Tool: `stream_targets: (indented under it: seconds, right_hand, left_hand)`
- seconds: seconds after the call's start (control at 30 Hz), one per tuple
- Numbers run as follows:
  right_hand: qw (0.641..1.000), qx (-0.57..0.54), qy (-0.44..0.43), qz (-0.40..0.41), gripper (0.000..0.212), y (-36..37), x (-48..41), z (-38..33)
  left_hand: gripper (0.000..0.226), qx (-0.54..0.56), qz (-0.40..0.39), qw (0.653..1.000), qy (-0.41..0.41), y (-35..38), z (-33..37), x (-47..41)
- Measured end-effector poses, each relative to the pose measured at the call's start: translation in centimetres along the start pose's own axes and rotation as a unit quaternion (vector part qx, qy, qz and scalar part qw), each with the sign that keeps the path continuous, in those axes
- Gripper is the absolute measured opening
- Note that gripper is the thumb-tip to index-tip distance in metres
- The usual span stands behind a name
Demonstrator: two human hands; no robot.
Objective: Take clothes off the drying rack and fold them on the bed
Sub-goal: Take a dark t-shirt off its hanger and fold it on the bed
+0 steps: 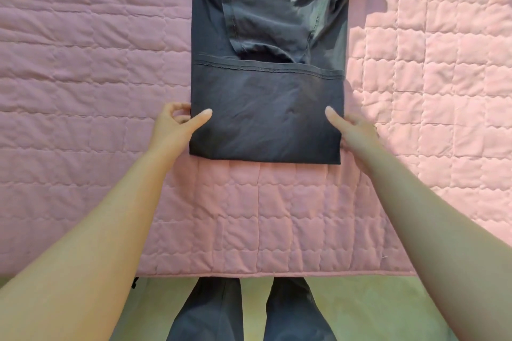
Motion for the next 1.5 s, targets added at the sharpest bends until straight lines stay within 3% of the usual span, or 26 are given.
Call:
stream_targets:
  seconds: [0.1, 0.27, 0.33, 0.43, 0.57, 0.77, 0.9, 1.0, 1.17, 1.27, 1.33, 1.4, 1.5]
  right_hand:
    - [1.000, -0.001, 0.014, 0.013, 0.028, 0.1, 2.3, 1.7]
    - [0.996, -0.021, 0.010, 0.084, 0.031, 0.7, 4.5, 3.6]
    - [0.994, -0.050, 0.032, 0.088, 0.029, 1.2, 4.8, 3.0]
    - [0.996, -0.041, 0.051, 0.054, 0.034, 1.0, 4.4, 2.2]
    - [0.995, -0.002, 0.098, -0.007, 0.033, -0.2, 3.5, 1.9]
    - [0.997, -0.030, 0.068, 0.029, 0.022, -0.4, 4.6, 2.6]
    - [0.996, -0.028, 0.088, 0.010, 0.015, -1.2, 6.7, 3.4]
    - [0.991, -0.019, 0.131, -0.023, 0.021, -2.1, 9.7, 4.9]
    - [0.984, 0.033, 0.177, 0.012, 0.032, -3.0, 16.1, 8.5]
    - [0.961, -0.052, 0.273, 0.011, 0.034, -3.0, 18.5, 8.9]
    - [0.936, -0.136, 0.323, -0.012, 0.030, -3.1, 18.5, 7.6]
    - [0.930, -0.155, 0.328, -0.050, 0.027, -3.5, 17.4, 5.9]
    - [0.925, -0.169, 0.314, -0.133, 0.034, -4.0, 15.3, 2.3]
  left_hand:
    - [0.043, -0.042, 0.011, 0.999, -0.005, -0.2, -2.5, 0.9]
    - [0.023, -0.124, 0.011, 0.992, 0.013, 0.2, -4.9, 2.3]
    - [0.032, -0.107, 0.014, 0.994, 0.001, 0.3, -4.6, 2.6]
    - [0.068, -0.085, 0.024, 0.996, -0.014, -0.1, -4.4, 2.1]
    - [0.035, -0.058, -0.033, 0.996, -0.054, -0.1, -4.0, 2.2]
    - [0.018, 0.021, -0.038, 0.996, -0.082, -0.4, -4.4, 3.4]
    - [0.026, 0.021, -0.041, 0.994, -0.102, -0.5, -6.1, 5.6]
    - [0.033, -0.002, -0.049, 0.989, -0.141, -1.3, -9.0, 8.1]
    - [0.055, -0.053, -0.080, 0.964, -0.247, -2.4, -15.1, 13.3]
    - [0.037, -0.054, -0.001, 0.974, -0.219, -2.1, -16.1, 15.3]
    - [0.040, -0.060, 0.059, 0.976, -0.203, -2.0, -15.0, 15.5]
    - [0.035, 0.031, 0.000, 0.962, -0.272, -2.0, -13.5, 15.1]
    - [0.010, 0.152, -0.164, 0.893, -0.390, -2.9, -10.0, 14.5]
Point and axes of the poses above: each hand's wrist, its own x-axis away from the middle knuckle, its own y-axis out of the palm, z = x × y, the point moved 1 cm from there along -x, towards the middle knuckle, and after that the axes turned 12 degrees about -y, right-handed, at the moved point
